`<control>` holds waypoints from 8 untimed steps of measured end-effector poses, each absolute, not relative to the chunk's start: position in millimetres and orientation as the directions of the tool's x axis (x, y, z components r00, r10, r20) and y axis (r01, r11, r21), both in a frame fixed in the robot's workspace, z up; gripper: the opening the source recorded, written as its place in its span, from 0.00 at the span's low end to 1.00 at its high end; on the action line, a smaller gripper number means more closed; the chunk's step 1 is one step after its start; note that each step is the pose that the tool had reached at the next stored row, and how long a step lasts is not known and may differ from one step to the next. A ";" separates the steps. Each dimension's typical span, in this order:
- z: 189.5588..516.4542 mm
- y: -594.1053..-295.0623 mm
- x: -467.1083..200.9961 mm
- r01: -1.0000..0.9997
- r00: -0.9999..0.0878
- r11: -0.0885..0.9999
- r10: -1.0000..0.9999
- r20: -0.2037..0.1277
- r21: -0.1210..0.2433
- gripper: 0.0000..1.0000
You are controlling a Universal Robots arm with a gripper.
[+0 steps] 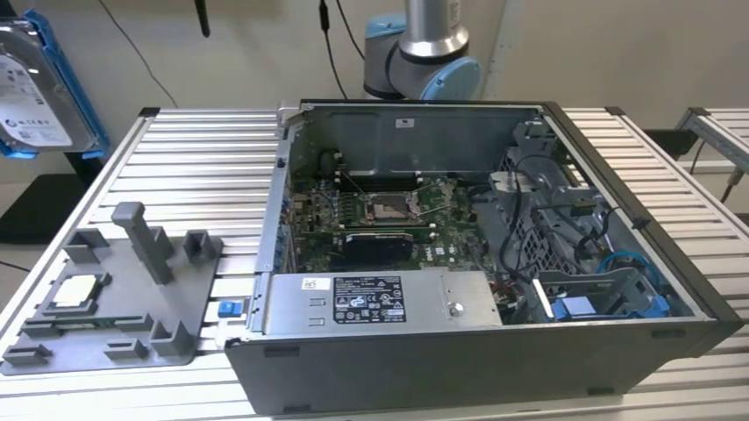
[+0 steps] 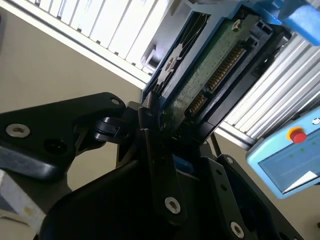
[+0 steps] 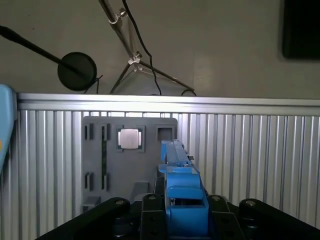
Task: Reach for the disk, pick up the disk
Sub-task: 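Pick up the disk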
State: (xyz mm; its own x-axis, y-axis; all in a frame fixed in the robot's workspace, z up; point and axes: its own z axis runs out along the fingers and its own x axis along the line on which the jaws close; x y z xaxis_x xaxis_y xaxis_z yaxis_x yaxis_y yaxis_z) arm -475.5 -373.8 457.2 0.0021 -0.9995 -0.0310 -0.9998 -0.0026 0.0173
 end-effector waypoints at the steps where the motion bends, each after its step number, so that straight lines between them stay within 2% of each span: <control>1: 461.6 -373.8 -475.5 -1.000 0.002 -0.003 -1.000 -0.031 0.017 0.00; 8: 487.7 -373.7 -475.4 -1.000 0.002 -0.003 -1.000 -0.031 0.018 0.00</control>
State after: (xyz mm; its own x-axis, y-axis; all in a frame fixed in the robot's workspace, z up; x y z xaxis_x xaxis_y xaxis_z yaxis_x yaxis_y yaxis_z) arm -475.4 -373.7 487.7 0.0020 -0.9995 -0.0308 -0.9998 -0.0026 0.0176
